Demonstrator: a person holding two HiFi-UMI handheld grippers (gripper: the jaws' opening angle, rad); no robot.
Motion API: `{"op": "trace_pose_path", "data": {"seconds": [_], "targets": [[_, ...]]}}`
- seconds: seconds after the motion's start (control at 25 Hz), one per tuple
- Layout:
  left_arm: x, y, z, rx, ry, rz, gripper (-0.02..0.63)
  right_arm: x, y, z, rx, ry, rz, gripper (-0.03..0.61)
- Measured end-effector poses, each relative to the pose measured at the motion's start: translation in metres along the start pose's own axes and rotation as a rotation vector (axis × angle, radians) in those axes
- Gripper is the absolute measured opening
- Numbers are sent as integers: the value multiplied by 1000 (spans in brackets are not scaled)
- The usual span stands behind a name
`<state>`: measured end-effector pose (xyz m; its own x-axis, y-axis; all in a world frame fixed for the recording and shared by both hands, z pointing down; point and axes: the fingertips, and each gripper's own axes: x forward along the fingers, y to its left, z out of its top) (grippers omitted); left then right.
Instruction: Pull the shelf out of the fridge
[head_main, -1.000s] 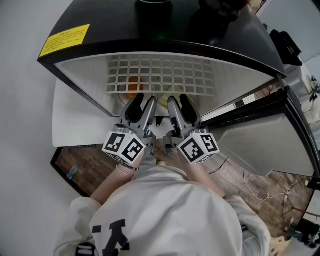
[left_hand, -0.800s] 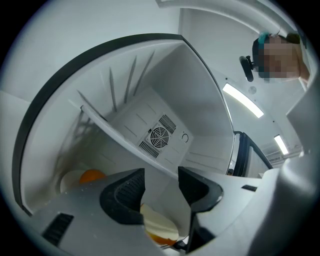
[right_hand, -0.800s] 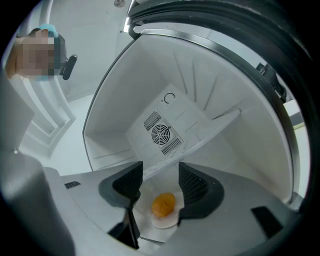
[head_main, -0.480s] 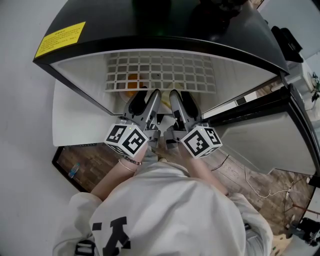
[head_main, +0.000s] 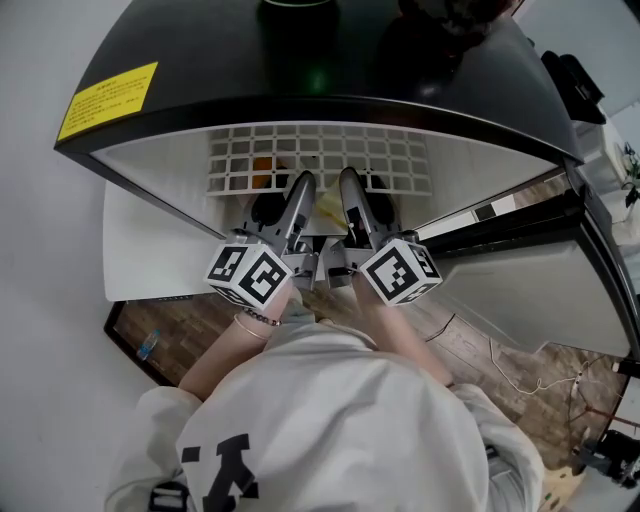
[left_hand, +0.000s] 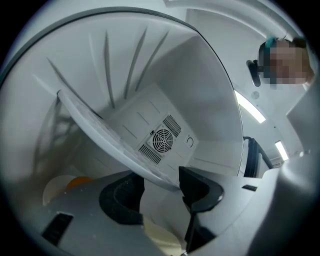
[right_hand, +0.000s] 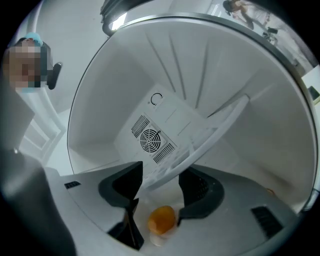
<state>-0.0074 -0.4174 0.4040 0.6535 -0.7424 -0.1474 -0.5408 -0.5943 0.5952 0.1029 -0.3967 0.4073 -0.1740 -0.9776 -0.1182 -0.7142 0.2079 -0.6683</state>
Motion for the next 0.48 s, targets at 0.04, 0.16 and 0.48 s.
{"op": "trace_pose_path", "data": {"seconds": [0.04, 0.16, 0.48], "targets": [[1, 0, 0, -3, -2, -1, 202, 2, -1, 0, 4, -2, -1, 226], [4, 2, 1, -20, -5, 0, 202, 8, -2, 1, 14, -7, 3, 225], [14, 5, 4, -35, -11, -3, 209, 22, -5, 6, 13, -14, -1, 225]]}}
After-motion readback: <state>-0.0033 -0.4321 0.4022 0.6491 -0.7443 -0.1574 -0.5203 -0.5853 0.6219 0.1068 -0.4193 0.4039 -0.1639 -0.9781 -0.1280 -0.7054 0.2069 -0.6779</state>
